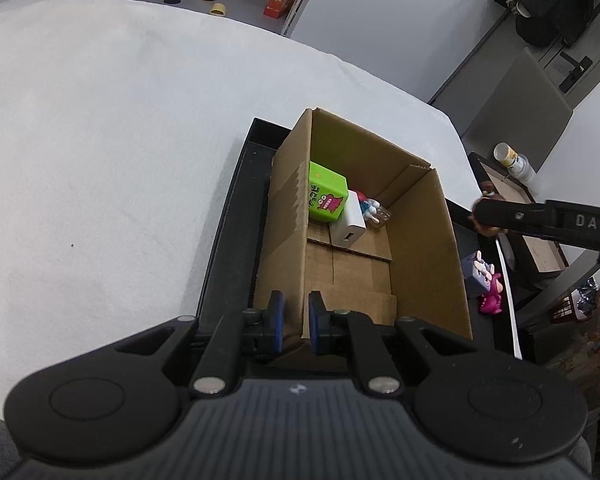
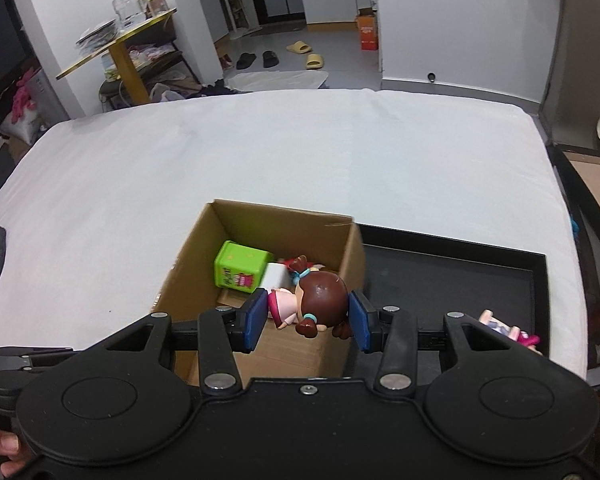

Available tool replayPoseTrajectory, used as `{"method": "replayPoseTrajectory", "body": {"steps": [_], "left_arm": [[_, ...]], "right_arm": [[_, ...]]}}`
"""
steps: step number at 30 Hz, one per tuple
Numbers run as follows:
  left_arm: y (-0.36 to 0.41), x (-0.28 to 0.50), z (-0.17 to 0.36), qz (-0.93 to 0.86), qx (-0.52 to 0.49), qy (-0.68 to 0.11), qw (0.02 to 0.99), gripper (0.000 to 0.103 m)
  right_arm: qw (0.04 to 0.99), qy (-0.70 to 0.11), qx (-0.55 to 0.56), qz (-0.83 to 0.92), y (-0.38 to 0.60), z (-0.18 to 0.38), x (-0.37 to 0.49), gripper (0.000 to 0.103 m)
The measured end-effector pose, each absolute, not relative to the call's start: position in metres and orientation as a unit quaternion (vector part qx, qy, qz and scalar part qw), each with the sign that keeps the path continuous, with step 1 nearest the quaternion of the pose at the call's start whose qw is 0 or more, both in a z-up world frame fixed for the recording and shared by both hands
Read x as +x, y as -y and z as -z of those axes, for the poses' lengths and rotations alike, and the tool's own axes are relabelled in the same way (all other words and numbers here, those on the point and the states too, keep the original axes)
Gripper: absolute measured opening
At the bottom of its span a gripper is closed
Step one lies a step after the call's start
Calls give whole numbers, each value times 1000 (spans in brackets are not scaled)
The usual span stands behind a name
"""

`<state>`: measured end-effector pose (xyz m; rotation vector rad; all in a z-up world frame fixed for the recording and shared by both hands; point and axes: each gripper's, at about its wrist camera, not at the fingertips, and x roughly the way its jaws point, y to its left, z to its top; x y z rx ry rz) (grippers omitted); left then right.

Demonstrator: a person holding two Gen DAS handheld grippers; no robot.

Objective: Organize rigid objects
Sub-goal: 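Carry the doll figure with the right gripper over the cardboard box, then open the right gripper to drop the doll figure into the box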

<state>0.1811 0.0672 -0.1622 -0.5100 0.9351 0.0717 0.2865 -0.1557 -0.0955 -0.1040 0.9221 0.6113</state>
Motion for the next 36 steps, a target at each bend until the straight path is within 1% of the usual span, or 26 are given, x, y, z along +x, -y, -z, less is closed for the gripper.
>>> {"method": "replayPoseTrajectory", "body": {"steps": [7, 26, 31, 36], "left_arm": [[-71, 181, 164, -27, -252, -444, 859, 11], [-82, 178, 169, -5, -274, -429, 861, 11], [-84, 179, 169, 3, -285, -431, 856, 12], [-79, 181, 167, 3, -270, -428, 862, 11]], "right_arm": [[840, -447, -61, -301, 129, 102, 283, 43], [821, -494, -59, -282, 74, 144, 277, 44], [822, -493, -47, -281, 66, 146, 277, 45], [826, -485, -49, -283, 65, 138, 273, 48]]}}
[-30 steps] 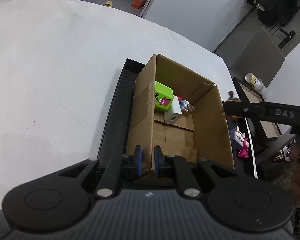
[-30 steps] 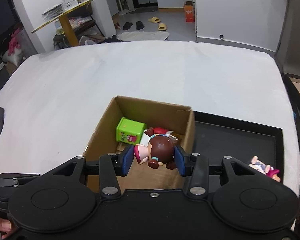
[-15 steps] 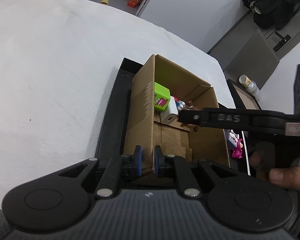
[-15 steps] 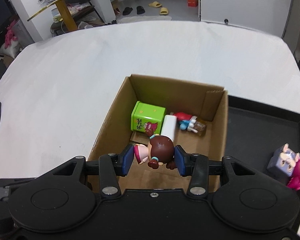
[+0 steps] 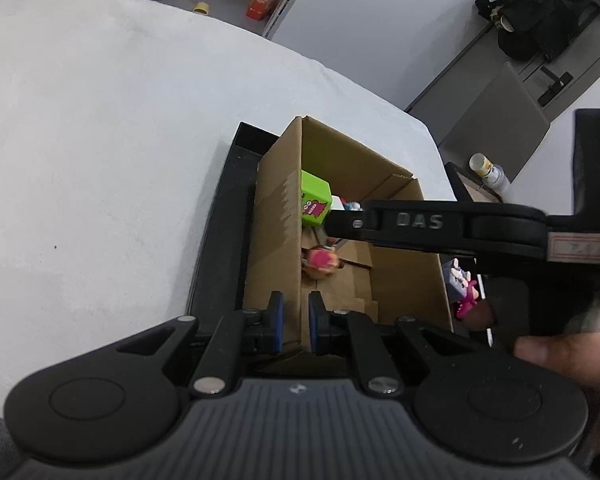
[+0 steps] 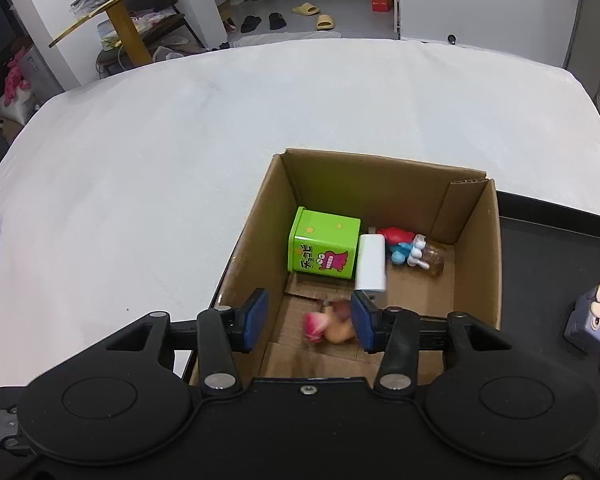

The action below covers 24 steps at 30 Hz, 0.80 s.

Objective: Organize rigid objects
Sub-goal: 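Open the right gripper to drop the doll figure into the box, then move the right gripper to the lavender bunny-face cube and grasp it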

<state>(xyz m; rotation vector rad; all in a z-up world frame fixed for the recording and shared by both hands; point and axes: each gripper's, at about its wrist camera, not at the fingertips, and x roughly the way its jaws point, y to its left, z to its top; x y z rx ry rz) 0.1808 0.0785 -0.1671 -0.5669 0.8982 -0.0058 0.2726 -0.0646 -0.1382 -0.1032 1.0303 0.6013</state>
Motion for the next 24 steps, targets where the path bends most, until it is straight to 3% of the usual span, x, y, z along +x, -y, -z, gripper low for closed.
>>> {"method": "replayPoseTrajectory", "body": {"steps": [24], "left_arm": [[-68, 180, 163, -18, -248, -440, 863, 11]], "right_arm": [[853, -457, -35, -249, 158, 110, 267, 62]]}}
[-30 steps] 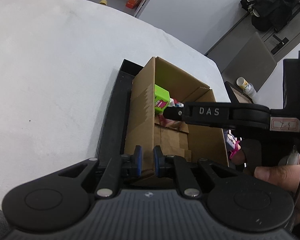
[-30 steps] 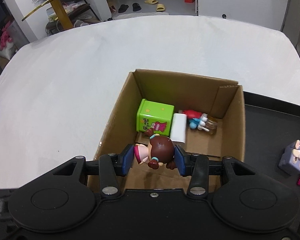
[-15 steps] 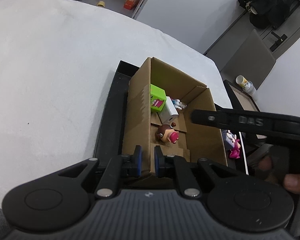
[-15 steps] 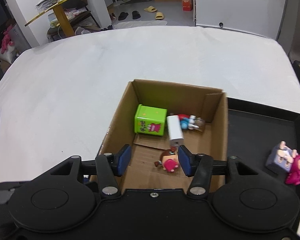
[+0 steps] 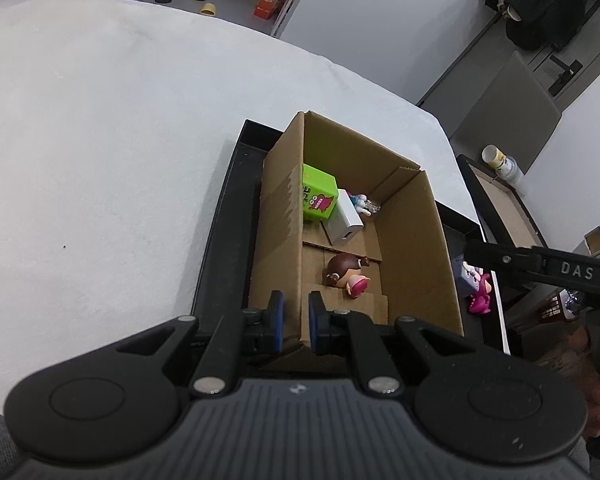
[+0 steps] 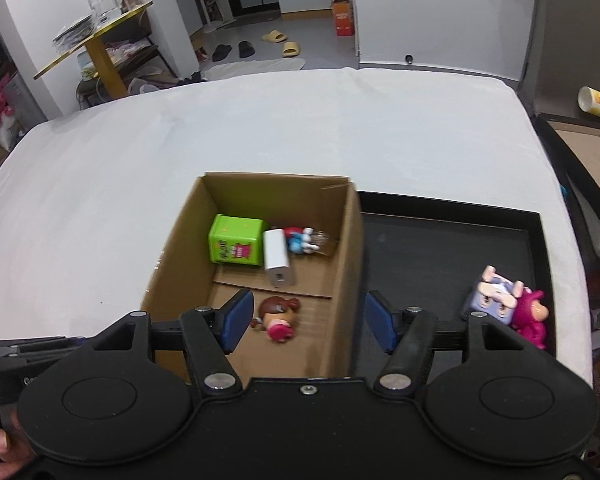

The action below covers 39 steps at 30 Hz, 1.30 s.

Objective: Organize rigid objects
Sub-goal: 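Move the right gripper to the lavender bunny-face cube and grasp it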

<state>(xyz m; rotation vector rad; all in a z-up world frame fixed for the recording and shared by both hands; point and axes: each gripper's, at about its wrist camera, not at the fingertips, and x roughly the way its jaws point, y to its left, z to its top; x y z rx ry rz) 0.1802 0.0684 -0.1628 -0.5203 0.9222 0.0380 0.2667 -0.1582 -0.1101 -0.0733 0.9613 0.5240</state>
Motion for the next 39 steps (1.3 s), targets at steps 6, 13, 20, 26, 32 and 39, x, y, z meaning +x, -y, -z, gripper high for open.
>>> {"method": "replayPoseTrajectory", "body": {"steps": [6, 13, 20, 26, 32, 39], "left_arm": [[-65, 180, 162, -25, -241, -441, 864, 11], [-61, 180, 162, -34, -231, -444, 865, 11], [-57, 181, 161, -41, -221, -447, 866, 11], [-56, 181, 160, -50, -218, -448, 866, 11], [-52, 183, 161, -55, -209, -453, 865, 11], [-51, 186, 164, -59, -208, -456, 863, 11]], "right_arm": [[858, -455, -26, -239, 181, 113, 269, 65], [862, -454, -15, -223, 211, 118, 273, 68], [867, -457, -1, -199, 243, 125, 278, 70], [866, -467, 10, -178, 266, 136, 285, 70], [867, -470, 19, -164, 283, 147, 290, 70], [868, -472, 27, -153, 301, 155, 301, 70]]}}
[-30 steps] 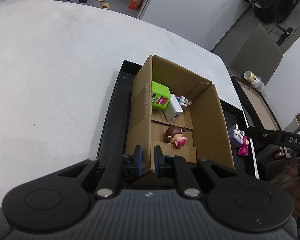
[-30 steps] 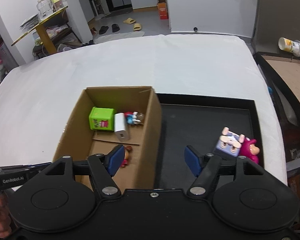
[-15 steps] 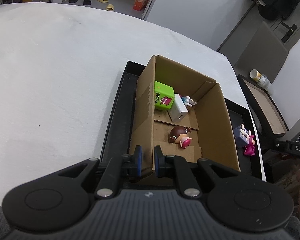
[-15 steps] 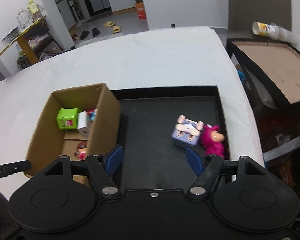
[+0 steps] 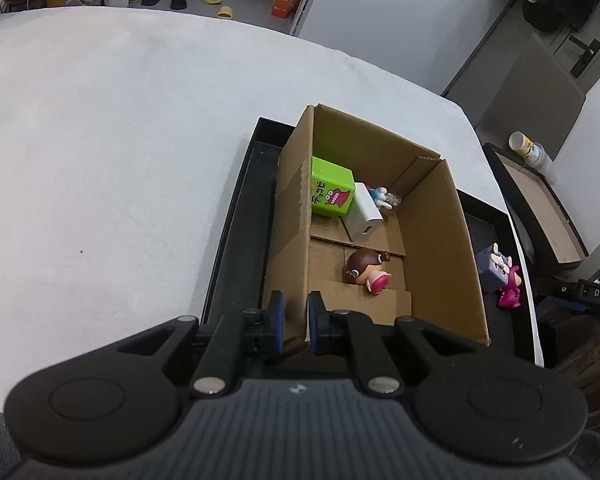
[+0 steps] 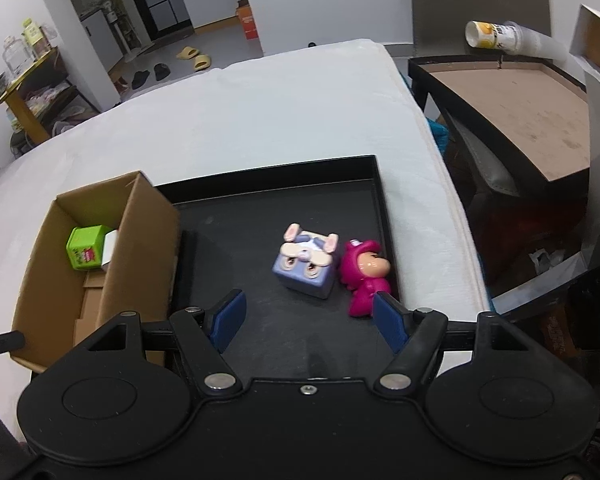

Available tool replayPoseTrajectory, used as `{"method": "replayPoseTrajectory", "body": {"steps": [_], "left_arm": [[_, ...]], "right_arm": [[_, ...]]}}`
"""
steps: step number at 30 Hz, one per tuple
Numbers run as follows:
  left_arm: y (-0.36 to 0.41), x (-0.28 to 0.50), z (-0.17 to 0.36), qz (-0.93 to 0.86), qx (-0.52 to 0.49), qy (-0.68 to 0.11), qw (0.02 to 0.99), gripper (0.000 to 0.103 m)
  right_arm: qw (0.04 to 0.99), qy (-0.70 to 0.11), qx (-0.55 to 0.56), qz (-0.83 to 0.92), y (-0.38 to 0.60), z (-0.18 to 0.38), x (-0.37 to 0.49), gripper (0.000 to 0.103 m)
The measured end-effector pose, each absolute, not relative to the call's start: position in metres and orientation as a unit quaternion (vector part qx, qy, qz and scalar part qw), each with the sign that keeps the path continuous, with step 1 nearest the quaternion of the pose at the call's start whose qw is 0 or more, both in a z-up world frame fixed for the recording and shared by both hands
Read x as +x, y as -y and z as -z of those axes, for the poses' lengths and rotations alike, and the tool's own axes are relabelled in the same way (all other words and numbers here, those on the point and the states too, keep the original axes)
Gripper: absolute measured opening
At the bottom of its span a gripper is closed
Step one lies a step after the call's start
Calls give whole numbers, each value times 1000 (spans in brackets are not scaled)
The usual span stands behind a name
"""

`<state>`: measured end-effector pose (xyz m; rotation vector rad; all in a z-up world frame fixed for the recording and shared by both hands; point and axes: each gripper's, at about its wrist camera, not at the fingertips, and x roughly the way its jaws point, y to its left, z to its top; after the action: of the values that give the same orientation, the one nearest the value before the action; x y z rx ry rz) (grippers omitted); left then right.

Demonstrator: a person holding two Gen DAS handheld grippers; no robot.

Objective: Organize rigid objects
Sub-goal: 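Move the right gripper to the lavender bunny-face cube and grasp it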

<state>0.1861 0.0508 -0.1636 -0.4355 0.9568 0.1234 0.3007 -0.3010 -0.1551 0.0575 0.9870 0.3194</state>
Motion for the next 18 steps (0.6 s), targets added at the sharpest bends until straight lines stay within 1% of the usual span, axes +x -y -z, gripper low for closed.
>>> {"method": "replayPoseTrajectory", "body": {"steps": [18], "left_arm": [[-47, 191, 169, -64, -198, -464, 861, 11]], "right_arm": [[857, -486, 56, -158, 287, 184, 326, 69]]}}
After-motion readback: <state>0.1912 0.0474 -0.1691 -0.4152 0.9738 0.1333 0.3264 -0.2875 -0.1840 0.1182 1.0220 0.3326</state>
